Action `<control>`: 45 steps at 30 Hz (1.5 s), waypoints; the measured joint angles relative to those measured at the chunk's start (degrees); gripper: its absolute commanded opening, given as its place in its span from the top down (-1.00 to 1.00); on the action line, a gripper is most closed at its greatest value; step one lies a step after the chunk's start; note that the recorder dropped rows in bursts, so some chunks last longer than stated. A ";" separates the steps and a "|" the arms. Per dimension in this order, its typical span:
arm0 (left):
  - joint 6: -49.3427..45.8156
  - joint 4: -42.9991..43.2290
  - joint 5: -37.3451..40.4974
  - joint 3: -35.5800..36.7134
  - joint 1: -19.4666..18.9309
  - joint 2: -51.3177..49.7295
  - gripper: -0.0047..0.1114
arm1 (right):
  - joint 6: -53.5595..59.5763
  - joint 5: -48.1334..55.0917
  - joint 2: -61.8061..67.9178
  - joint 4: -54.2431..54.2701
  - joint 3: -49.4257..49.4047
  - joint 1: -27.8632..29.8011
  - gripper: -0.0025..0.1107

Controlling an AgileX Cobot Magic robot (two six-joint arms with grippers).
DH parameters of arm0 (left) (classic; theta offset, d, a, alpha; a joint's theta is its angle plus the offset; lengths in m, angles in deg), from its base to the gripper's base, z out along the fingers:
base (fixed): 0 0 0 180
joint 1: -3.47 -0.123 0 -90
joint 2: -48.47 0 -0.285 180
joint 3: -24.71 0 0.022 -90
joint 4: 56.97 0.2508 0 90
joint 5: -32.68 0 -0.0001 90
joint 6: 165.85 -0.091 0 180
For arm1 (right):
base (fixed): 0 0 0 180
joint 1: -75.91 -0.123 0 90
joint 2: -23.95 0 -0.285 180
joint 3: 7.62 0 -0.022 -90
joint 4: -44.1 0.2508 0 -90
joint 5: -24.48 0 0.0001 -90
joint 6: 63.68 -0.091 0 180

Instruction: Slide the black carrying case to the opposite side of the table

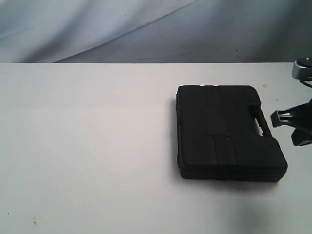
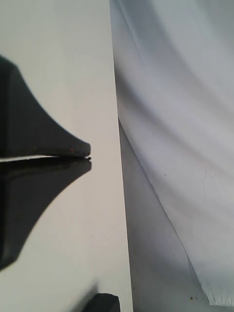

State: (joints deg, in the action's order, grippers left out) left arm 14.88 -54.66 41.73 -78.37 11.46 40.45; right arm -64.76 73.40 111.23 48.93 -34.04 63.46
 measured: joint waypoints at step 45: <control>0.00 0.00 0.00 0.00 0.00 0.00 0.92 | -7.86 -24.30 -62.21 -3.94 -33.46 0.00 0.96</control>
State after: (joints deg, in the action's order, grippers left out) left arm 14.88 -54.66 41.73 -78.37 11.46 40.45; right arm -72.62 49.11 49.02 44.99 -67.50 63.46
